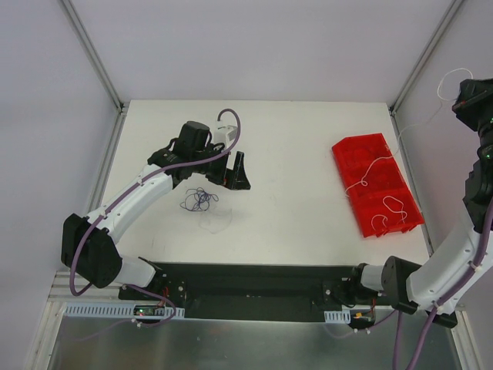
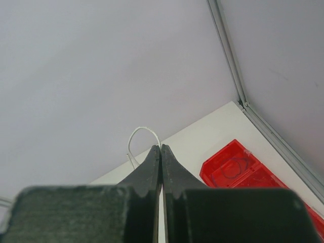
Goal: Untangle the cables
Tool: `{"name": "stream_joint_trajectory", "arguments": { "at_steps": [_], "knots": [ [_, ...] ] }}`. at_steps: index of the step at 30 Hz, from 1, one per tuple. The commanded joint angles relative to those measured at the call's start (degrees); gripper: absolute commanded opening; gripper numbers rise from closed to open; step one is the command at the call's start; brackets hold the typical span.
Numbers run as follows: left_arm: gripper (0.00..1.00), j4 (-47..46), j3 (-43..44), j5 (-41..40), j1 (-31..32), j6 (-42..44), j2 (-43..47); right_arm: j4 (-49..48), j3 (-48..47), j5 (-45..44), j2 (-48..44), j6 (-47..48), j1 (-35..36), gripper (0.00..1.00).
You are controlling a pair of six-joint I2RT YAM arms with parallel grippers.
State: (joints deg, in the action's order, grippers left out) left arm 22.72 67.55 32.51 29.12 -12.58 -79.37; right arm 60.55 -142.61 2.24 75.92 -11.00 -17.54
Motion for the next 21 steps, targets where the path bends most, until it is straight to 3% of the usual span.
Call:
{"name": "stream_joint_trajectory", "arguments": {
  "at_steps": [1, 9, 14, 21],
  "knots": [
    [0.91, -0.4, 0.83, 0.36, -0.47, 0.54, 2.38, -4.39, -0.13, 2.06, -0.77, -2.7, -0.48, 0.01],
    [0.91, -0.4, 0.83, 0.97, -0.47, 0.45, 2.12, -8.6, 3.72, 4.86, -2.79, -4.63, -0.48, 0.01],
    [0.91, -0.4, 0.92, 1.33, -0.47, 0.36, 1.77, -19.04, 29.35, 23.37, -8.32, -9.55, 1.01, 0.01],
    [0.91, -0.4, 0.83, 0.71, -0.47, 0.36, 1.15, -20.55, 49.15, 29.56, -11.84, -2.71, 24.9, 0.0]
  ]
}}
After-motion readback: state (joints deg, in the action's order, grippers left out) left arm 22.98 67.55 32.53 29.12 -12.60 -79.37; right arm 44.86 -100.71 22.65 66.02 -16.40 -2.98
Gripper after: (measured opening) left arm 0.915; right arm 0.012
